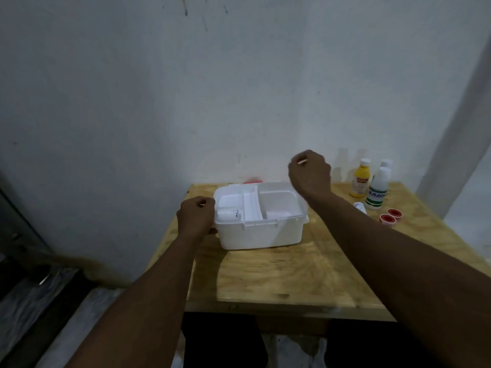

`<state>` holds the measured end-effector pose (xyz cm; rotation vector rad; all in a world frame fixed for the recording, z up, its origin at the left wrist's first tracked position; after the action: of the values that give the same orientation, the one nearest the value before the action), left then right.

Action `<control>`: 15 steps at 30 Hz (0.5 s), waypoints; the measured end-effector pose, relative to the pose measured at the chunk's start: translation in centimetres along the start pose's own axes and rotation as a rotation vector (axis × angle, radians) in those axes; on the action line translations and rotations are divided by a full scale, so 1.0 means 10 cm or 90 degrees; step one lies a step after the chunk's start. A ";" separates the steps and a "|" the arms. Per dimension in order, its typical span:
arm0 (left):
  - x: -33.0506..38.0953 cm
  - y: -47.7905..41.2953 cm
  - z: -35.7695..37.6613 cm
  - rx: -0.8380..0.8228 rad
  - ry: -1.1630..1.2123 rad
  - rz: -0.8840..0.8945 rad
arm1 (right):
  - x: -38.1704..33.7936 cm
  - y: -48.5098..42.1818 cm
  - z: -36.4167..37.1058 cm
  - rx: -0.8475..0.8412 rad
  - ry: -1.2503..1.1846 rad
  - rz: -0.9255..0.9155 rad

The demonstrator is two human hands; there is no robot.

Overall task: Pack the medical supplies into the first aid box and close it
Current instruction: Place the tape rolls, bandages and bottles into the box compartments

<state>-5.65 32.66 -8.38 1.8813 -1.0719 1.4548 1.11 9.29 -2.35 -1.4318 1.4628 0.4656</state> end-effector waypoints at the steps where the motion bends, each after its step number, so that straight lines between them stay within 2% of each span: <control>1: 0.00 0.00 0.00 0.007 -0.006 0.004 | 0.11 -0.06 -0.04 -0.005 0.019 0.040; 5: -0.01 -0.03 -0.01 0.020 -0.010 0.005 | 0.57 -0.16 -0.04 -0.093 0.096 0.211; 7: 0.00 -0.03 -0.01 0.021 -0.015 0.008 | 0.71 -0.13 0.00 -0.150 0.111 0.253; 15: 0.00 -0.02 -0.02 0.014 -0.022 0.015 | 0.95 -0.04 0.16 -0.253 0.210 0.231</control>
<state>-5.58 32.87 -8.30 1.9213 -1.1020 1.4570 3.95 5.49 -10.76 -1.6073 1.9939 0.8111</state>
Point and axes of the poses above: each hand's wrist, its own y-axis away from the middle knuckle, its own z-axis out of the palm, x = y × z, the point moved 1 cm from there along -y, towards the middle knuckle, and after that the axes turned 1 degree about -x, right-handed, at the moved point
